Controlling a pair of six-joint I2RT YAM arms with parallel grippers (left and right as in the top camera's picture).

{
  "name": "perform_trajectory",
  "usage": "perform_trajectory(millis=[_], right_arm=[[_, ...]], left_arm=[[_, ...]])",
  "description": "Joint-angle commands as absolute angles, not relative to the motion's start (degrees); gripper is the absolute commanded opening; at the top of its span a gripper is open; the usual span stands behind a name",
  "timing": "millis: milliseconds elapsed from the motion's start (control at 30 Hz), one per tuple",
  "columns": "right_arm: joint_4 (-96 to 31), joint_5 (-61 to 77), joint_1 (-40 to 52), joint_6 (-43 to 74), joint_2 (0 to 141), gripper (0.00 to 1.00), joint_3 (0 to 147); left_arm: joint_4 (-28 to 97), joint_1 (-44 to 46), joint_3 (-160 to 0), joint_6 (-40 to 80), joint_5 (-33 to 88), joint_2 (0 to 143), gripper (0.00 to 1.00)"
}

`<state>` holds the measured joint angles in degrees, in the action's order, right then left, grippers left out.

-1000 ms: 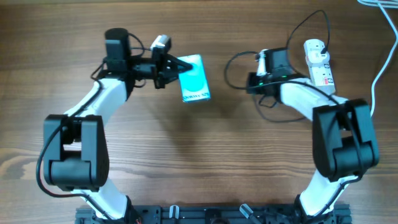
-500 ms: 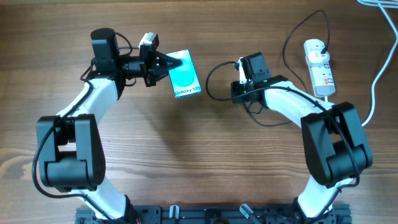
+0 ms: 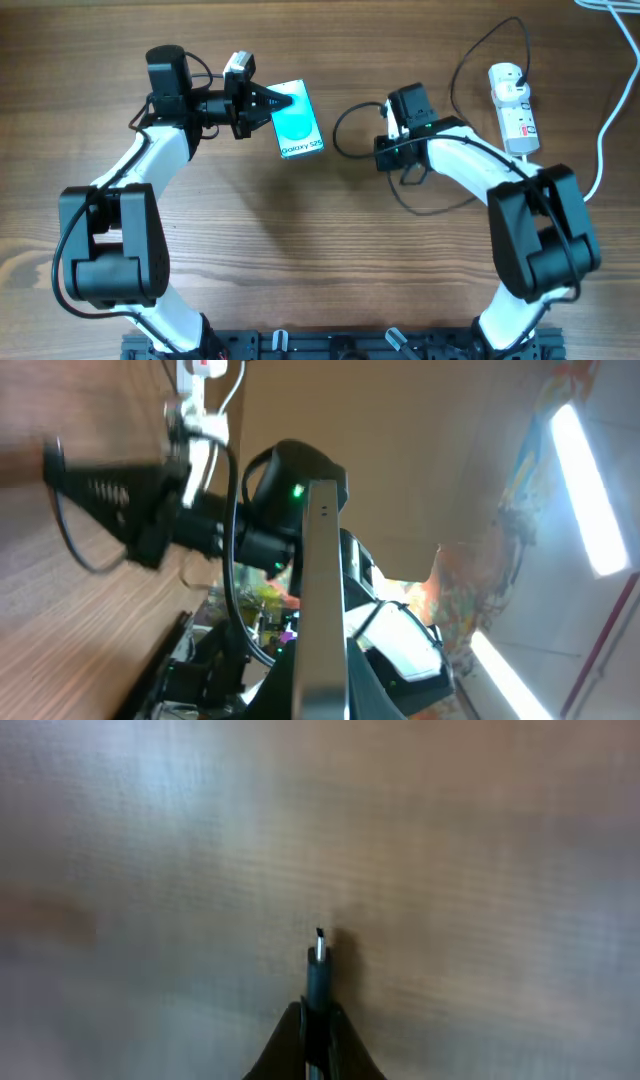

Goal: Plug charger to phone and switch on socket
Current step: 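Grasp the USB-C plug with the right gripper and lift it, then carry the plug to the phone's bottom port held by left gripper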

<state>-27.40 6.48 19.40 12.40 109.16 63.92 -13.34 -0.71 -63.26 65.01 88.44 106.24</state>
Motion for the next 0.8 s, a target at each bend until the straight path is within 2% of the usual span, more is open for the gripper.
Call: perform_trajectory(millis=[0,233,367,467,633,767], right_arm=[[-33.91,15.53,19.42,12.8,100.82,0.04,61.3],[-47.92,53.23,19.22,-5.08,82.39,0.05,60.88],[-47.0,66.5,19.22,-6.04,79.92,0.05,57.36],[-37.56,72.51,19.22,-3.14,80.27,0.04,52.16],[-11.97,76.07,19.79,14.68,80.27,0.04,45.63],[-3.18,74.04,20.08,22.37,80.27,0.04,44.97]], left_arm=[[-14.0,-0.6,-63.7,61.45,90.39,106.24,0.04],[-25.85,-0.6,-63.7,61.54,90.37,106.24,0.04],[-31.94,-0.6,-63.7,62.19,90.35,106.17,0.04],[-37.98,-0.58,-63.7,64.23,90.32,106.08,0.04],[-40.36,0.78,-63.7,67.59,89.6,106.08,0.04],[-40.38,2.11,-63.7,67.85,87.07,106.08,0.04]])
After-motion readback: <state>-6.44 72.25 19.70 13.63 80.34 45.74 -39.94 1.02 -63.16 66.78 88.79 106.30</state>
